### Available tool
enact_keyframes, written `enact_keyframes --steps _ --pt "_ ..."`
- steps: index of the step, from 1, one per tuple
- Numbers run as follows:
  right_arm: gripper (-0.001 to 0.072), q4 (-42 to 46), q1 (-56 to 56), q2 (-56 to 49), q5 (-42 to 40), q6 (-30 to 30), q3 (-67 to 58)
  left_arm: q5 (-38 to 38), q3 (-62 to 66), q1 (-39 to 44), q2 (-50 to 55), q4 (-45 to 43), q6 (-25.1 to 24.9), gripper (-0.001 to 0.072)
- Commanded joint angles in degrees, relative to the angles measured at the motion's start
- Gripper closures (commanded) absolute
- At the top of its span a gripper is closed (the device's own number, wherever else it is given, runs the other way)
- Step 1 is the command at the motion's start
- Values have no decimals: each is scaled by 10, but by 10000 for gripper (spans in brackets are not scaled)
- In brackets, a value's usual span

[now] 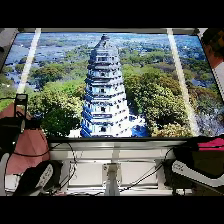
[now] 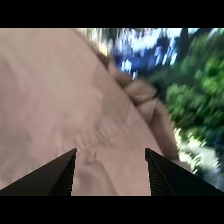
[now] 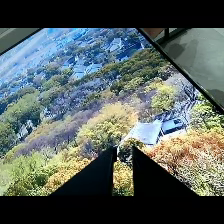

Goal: Fold the clothes and pants, and hang the long-sleeved shirts on hangers.

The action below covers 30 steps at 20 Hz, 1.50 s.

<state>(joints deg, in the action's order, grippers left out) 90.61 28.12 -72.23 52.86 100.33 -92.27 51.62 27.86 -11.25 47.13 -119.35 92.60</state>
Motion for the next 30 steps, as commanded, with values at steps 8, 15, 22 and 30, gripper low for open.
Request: enact_keyframes --steps 8,15,22,30 --pt "592 0 0 0 0 0 -1 -31 2 -4 91 -17 0 189" --pt "591 0 0 0 0 0 -1 -110 2 -4 97 -20 0 190" --pt "591 0 0 0 0 0 -1 -59 2 -4 155 -26 11 394" --pt "591 0 0 0 0 0 -1 -57 44 1 159 -27 29 686"
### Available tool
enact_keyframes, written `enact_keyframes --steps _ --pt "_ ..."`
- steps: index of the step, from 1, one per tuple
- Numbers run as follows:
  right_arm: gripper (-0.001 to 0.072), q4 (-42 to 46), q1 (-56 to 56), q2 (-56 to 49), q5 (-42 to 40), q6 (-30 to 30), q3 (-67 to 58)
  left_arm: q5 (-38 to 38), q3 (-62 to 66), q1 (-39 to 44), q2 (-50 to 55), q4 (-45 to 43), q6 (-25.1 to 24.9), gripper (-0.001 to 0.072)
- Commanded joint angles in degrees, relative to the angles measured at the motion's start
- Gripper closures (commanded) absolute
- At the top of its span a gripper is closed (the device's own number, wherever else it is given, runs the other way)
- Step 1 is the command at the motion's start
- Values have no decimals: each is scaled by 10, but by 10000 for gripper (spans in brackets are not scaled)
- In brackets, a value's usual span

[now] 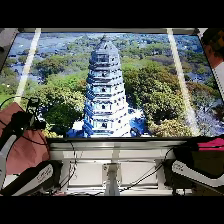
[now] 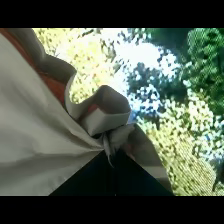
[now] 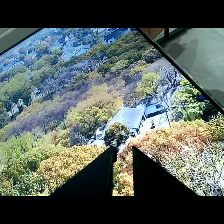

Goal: Fold the clothes and pants, and hang the long-sleeved shirts on hangers.

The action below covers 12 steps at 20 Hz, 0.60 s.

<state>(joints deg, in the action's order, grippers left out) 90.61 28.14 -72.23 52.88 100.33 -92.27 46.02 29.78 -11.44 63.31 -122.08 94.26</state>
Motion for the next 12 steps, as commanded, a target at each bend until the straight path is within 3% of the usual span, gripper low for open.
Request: enact_keyframes --steps 1,6,12 --pt "592 0 0 0 0 0 -1 -1 47 7 -9 10 22 686" --pt "592 0 0 0 0 0 -1 -2 122 63 -31 65 26 686" --pt "592 0 0 0 0 0 -1 -29 129 230 -30 80 26 685"
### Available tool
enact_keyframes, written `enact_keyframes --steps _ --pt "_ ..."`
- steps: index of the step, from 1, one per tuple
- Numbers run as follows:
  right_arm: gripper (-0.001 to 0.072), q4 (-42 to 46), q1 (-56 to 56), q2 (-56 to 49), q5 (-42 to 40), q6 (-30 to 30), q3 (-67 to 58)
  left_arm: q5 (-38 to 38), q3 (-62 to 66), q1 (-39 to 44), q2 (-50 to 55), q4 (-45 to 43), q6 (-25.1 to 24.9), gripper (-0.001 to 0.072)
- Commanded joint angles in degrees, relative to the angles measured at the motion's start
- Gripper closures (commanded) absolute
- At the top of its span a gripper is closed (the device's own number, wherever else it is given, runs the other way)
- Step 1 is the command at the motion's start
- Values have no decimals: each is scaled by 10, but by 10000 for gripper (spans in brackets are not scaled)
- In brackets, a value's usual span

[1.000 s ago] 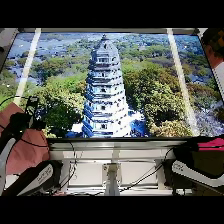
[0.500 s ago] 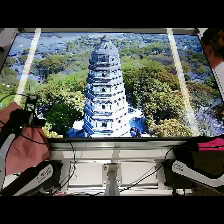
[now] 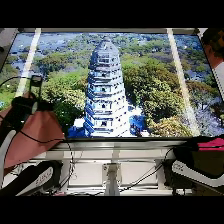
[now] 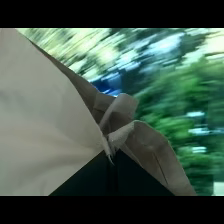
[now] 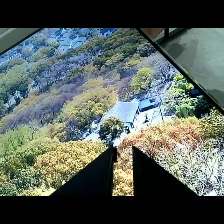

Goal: Fold the clothes and pants, and hang the long-sleeved shirts on hangers.

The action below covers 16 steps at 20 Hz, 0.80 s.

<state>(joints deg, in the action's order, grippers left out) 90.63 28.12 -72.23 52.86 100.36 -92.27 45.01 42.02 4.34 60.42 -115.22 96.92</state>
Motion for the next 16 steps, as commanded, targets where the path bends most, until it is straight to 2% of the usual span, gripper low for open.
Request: enact_keyframes --steps 1,5,10,12,16 --pt "592 0 0 0 0 0 -1 -37 6 103 -1 19 0 686" --pt "591 0 0 0 0 0 -1 -154 6 219 4 35 8 686" --pt "591 0 0 0 0 0 -1 -348 6 328 28 35 129 686" --pt "591 0 0 0 0 0 -1 -407 6 361 52 35 159 686" --pt "591 0 0 0 0 0 -1 -468 6 415 106 35 204 686"
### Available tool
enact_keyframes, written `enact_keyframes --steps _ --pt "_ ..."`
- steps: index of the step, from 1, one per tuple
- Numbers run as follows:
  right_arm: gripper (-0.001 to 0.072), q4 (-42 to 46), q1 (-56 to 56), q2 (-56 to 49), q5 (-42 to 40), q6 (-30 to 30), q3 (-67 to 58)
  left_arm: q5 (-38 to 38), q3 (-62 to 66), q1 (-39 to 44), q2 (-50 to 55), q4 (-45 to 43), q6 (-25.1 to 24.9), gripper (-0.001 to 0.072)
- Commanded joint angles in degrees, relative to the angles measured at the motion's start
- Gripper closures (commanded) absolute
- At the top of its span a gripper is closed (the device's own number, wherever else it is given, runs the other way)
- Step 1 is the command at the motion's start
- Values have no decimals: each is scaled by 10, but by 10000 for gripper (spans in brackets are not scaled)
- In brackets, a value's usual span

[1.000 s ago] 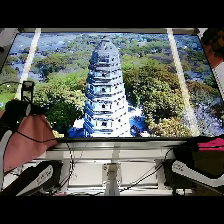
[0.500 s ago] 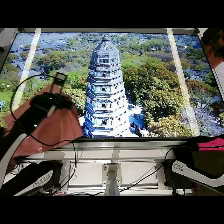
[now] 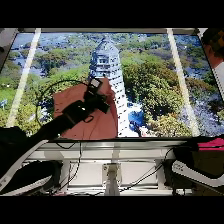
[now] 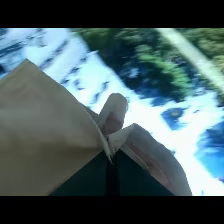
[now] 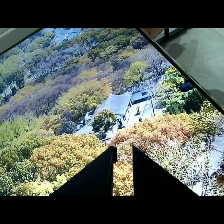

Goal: Fold the clothes and pants, and hang the long-sleeved shirts on hangers.

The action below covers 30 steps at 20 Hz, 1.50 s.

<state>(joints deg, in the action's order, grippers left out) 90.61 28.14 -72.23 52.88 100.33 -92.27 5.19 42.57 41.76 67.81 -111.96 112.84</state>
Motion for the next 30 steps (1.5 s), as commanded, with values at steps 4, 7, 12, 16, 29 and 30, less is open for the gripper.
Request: enact_keyframes --steps 4,7,12,16,29,30 --pt "591 0 0 0 0 0 -1 -94 1 75 54 2 50 685" --pt "592 0 0 0 0 0 -1 -96 1 74 54 2 50 674" --pt "592 -12 0 0 -1 0 -1 -95 1 50 45 2 48 10" --pt "592 -40 0 0 22 0 -1 -76 1 -20 1 2 105 10" --pt "591 -178 -181 -45 92 -251 5 306 4 -378 -57 252 77 70" --pt "591 -178 -187 -47 92 -251 5 330 4 -393 -57 226 40 143"
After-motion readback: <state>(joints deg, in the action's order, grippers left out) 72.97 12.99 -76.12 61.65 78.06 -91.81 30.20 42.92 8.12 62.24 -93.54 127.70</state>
